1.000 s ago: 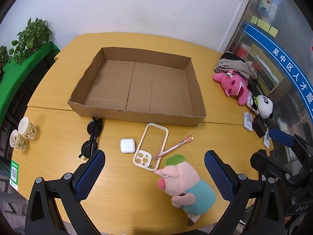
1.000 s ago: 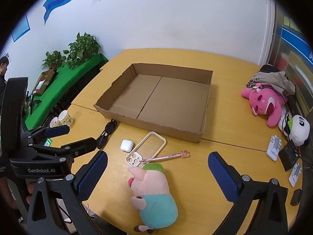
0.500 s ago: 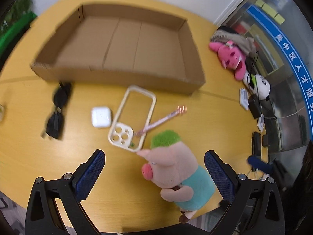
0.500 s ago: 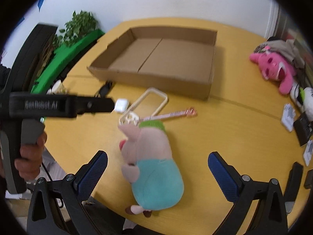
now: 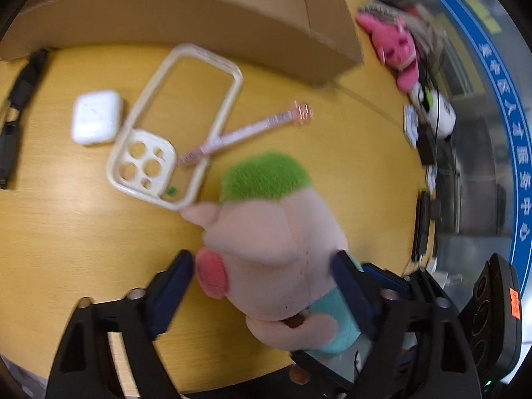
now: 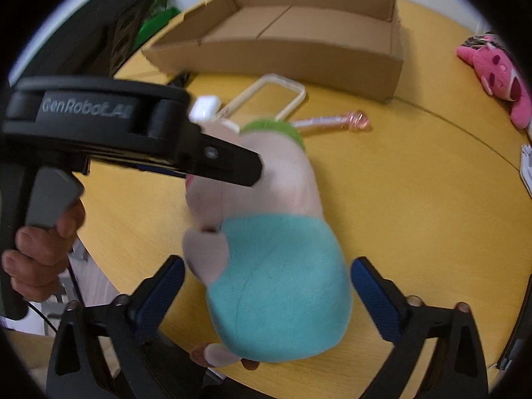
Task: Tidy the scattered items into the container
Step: 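Close both grippers on the plush pig's body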
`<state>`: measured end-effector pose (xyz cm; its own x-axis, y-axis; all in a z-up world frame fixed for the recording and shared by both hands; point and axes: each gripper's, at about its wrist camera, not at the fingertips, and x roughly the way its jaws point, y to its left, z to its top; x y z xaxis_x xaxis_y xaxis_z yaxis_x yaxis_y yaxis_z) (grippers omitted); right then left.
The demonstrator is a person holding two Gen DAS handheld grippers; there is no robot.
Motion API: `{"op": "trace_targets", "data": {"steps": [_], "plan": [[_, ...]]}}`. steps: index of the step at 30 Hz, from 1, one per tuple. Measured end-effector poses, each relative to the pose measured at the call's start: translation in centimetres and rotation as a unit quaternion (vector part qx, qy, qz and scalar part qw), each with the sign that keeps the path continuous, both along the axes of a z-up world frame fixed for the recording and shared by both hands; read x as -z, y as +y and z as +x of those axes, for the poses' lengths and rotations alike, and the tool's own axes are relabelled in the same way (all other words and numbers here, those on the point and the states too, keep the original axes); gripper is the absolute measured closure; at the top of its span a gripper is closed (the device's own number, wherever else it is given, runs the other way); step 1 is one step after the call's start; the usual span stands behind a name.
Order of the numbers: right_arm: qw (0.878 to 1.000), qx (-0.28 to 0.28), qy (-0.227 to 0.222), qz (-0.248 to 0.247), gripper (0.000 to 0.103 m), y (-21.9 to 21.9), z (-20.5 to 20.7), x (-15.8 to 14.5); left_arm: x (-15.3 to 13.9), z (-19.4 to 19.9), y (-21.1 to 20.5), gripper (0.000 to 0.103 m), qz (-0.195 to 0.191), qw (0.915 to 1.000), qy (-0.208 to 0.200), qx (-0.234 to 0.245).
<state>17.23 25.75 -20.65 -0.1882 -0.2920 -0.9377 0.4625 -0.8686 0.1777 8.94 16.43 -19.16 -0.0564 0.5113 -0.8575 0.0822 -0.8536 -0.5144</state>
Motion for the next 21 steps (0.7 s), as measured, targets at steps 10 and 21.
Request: {"op": "trace_targets", "data": {"steps": [10, 21], "plan": [[1.0, -0.007, -0.012, 0.016, 0.032, 0.3, 0.4, 0.0, -0.9, 0.0, 0.4, 0.043, 0.002, 0.9999, 0.005, 0.014], [0.999, 0.015, 0.02, -0.037, 0.04, 1.1, 1.4, -5.4, -8.3, 0.8, -0.3, 0.051, -0.025, 0.9966, 0.076, 0.021]]}}
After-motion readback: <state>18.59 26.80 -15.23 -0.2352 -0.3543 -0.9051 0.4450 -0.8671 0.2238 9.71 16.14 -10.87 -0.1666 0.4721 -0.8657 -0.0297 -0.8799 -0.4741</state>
